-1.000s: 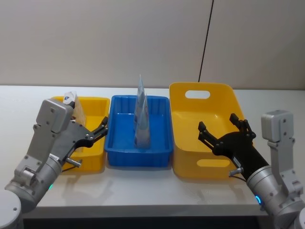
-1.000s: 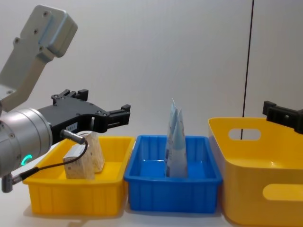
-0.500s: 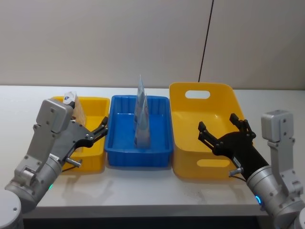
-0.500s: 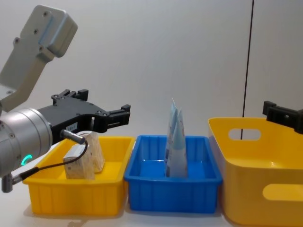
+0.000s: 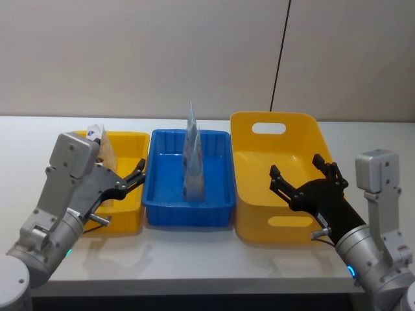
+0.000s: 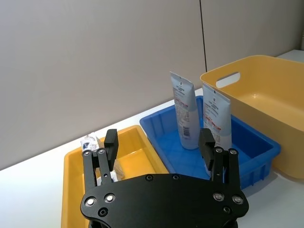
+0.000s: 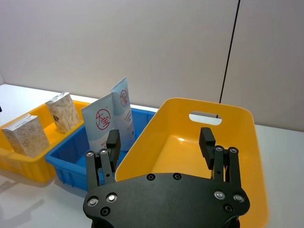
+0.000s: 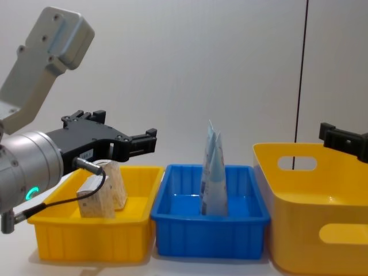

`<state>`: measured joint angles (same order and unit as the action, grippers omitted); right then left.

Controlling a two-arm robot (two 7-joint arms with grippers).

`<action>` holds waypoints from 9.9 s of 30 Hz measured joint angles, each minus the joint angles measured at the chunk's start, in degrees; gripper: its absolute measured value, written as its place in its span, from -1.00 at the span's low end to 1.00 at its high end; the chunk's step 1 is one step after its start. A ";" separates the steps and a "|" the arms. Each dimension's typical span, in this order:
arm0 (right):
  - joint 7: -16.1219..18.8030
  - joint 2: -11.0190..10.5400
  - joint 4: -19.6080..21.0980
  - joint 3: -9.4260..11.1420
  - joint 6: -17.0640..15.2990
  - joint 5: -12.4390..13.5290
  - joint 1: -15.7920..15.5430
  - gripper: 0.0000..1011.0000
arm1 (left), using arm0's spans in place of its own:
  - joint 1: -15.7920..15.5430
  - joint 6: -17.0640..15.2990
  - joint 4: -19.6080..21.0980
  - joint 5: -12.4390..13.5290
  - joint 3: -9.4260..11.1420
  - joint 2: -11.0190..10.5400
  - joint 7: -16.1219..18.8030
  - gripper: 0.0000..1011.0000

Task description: Bimanual collaborative sorting of washing and personal care products

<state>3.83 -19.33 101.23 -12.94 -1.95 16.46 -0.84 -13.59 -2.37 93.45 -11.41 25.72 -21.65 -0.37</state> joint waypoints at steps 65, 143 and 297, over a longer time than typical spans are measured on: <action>0.00 0.00 0.00 0.00 0.00 0.00 0.00 0.98 | -5.24 -26.21 -7.39 -7.57 -8.73 8.13 1.43 0.98; 0.00 0.00 0.00 0.00 0.00 0.00 0.00 0.98 | -11.08 -23.85 -21.46 -7.16 -11.87 12.95 -1.97 -0.16; 0.00 0.00 0.00 0.00 0.00 0.00 0.00 0.98 | -22.48 0.17 -15.28 -17.20 6.56 -11.03 -67.00 -0.16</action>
<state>3.83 -19.33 101.23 -12.94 -1.95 16.46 -0.84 -36.08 -2.20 78.17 -28.60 32.28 -32.68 -67.37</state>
